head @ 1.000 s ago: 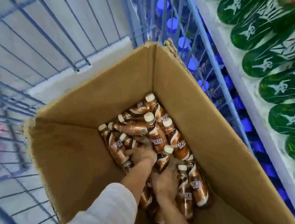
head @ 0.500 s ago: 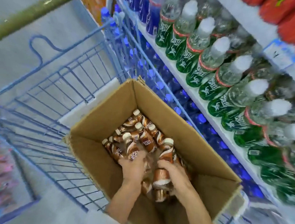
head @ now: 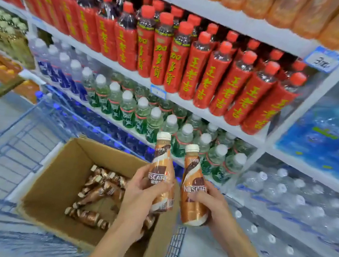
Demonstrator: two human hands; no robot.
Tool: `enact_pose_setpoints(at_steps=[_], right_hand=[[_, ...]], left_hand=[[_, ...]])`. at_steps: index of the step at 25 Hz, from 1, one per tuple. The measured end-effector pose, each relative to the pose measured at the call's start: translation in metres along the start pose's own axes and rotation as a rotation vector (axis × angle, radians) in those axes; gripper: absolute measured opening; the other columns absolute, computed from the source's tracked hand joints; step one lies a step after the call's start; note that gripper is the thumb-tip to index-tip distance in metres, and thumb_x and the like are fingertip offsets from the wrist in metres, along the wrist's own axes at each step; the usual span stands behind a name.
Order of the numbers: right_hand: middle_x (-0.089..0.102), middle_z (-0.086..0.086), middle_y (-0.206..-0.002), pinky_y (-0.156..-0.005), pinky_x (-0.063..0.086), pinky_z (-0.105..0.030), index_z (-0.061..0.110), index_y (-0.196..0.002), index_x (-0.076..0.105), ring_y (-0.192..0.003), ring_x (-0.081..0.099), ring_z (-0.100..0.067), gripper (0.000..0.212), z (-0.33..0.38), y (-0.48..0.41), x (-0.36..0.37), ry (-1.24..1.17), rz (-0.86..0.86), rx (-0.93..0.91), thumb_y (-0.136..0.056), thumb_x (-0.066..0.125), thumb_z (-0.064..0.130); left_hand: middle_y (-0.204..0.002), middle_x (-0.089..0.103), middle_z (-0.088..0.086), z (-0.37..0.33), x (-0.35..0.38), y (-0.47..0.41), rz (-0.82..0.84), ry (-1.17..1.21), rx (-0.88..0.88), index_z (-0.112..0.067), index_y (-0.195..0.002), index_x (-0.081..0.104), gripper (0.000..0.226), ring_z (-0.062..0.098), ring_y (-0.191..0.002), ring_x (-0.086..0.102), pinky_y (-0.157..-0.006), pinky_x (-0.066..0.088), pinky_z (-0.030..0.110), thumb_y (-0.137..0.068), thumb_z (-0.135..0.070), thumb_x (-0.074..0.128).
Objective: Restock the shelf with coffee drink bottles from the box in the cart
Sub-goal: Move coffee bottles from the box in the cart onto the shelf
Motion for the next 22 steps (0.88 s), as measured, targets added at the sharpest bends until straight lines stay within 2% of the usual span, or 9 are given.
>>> enact_pose_setpoints(at_steps=[2, 4, 8, 10, 13, 15, 17, 20, 22], right_hand=[[0.076, -0.006, -0.095, -0.076, 0.054, -0.041, 0.031, -0.101, 0.075, -0.082, 0.071, -0.022, 0.049, 0.008, 0.042, -0.049, -0.079, -0.082, -0.074, -0.052, 0.079, 0.031], [0.076, -0.009, -0.102, -0.075, 0.057, -0.043, 0.026, -0.112, 0.071, -0.087, 0.073, -0.026, 0.058, 0.01, 0.084, -0.096, -0.15, -0.133, -0.13, -0.056, 0.081, 0.028], [0.076, -0.005, -0.092, -0.068, 0.057, -0.037, 0.019, -0.11, 0.069, -0.079, 0.073, -0.019, 0.045, 0.01, 0.174, -0.189, -0.249, -0.218, -0.259, -0.065, 0.072, 0.02], [0.076, -0.003, -0.092, -0.069, 0.056, -0.036, 0.021, -0.106, 0.07, -0.079, 0.072, -0.017, 0.04, 0.006, 0.214, -0.235, -0.263, -0.273, -0.312, -0.066, 0.073, 0.021], [0.076, -0.002, -0.093, -0.075, 0.054, -0.037, 0.024, -0.105, 0.071, -0.081, 0.072, -0.016, 0.038, 0.009, 0.264, -0.294, -0.297, -0.364, -0.392, -0.067, 0.074, 0.023], [0.076, -0.002, -0.093, -0.077, 0.053, -0.037, 0.025, -0.102, 0.074, -0.081, 0.072, -0.015, 0.036, 0.01, 0.288, -0.325, -0.344, -0.43, -0.437, -0.066, 0.075, 0.023], [0.076, -0.002, -0.097, -0.082, 0.054, -0.038, 0.029, -0.1, 0.076, -0.086, 0.072, -0.016, 0.033, 0.012, 0.306, -0.356, -0.376, -0.47, -0.484, -0.067, 0.077, 0.026], [0.075, -0.002, -0.096, -0.08, 0.054, -0.033, 0.022, -0.106, 0.073, -0.085, 0.071, -0.015, 0.038, 0.025, 0.318, -0.395, -0.398, -0.513, -0.527, -0.068, 0.077, 0.025], [0.075, -0.002, -0.095, -0.08, 0.054, -0.032, 0.017, -0.11, 0.07, -0.086, 0.071, -0.014, 0.043, 0.037, 0.315, -0.423, -0.382, -0.52, -0.542, -0.068, 0.077, 0.023]], left_hand=[[-0.104, 0.077, 0.006, 0.003, 0.06, 0.028, 0.124, -0.072, 0.047, -0.023, -0.123, 0.065, 0.049, 0.029, -0.096, 0.074, -0.09, 0.057, 0.054, -0.08, 0.0, 0.077], [-0.103, 0.077, 0.005, 0.015, 0.114, 0.06, 0.204, -0.119, 0.088, -0.027, -0.123, 0.065, 0.052, 0.03, -0.094, 0.074, -0.088, 0.058, 0.053, -0.079, -0.003, 0.079], [-0.094, 0.078, 0.004, 0.053, 0.211, 0.128, 0.278, -0.144, 0.14, -0.029, -0.116, 0.068, 0.055, 0.031, -0.086, 0.073, -0.081, 0.06, 0.048, -0.073, 0.003, 0.082], [-0.095, 0.078, 0.005, 0.07, 0.253, 0.157, 0.308, -0.149, 0.156, -0.028, -0.115, 0.068, 0.06, 0.031, -0.087, 0.072, -0.085, 0.059, 0.051, -0.067, 0.003, 0.086], [-0.098, 0.078, 0.01, 0.089, 0.312, 0.192, 0.373, -0.15, 0.175, -0.029, -0.113, 0.068, 0.055, 0.032, -0.088, 0.072, -0.088, 0.057, 0.057, -0.07, 0.001, 0.085], [-0.099, 0.078, 0.01, 0.092, 0.343, 0.206, 0.407, -0.159, 0.184, -0.028, -0.122, 0.065, 0.067, 0.035, -0.091, 0.073, -0.09, 0.056, 0.06, -0.063, -0.005, 0.089], [-0.098, 0.078, 0.008, 0.093, 0.374, 0.214, 0.442, -0.172, 0.203, -0.027, -0.129, 0.062, 0.074, 0.033, -0.091, 0.074, -0.085, 0.059, 0.054, -0.064, -0.004, 0.09], [-0.095, 0.078, 0.0, 0.087, 0.424, 0.215, 0.504, -0.18, 0.251, -0.031, -0.124, 0.062, 0.068, 0.021, -0.084, 0.076, -0.067, 0.059, 0.034, -0.068, -0.001, 0.086], [-0.095, 0.078, 0.0, 0.087, 0.461, 0.209, 0.537, -0.192, 0.272, -0.033, -0.121, 0.063, 0.067, 0.021, -0.082, 0.076, -0.065, 0.058, 0.033, -0.067, -0.004, 0.087]])
Point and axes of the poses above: each hand's wrist, its own y-axis away from the middle knuckle, its own x-axis out of the palm, z = x × y, the point moved 7 cm from there along -y, towards the middle knuckle
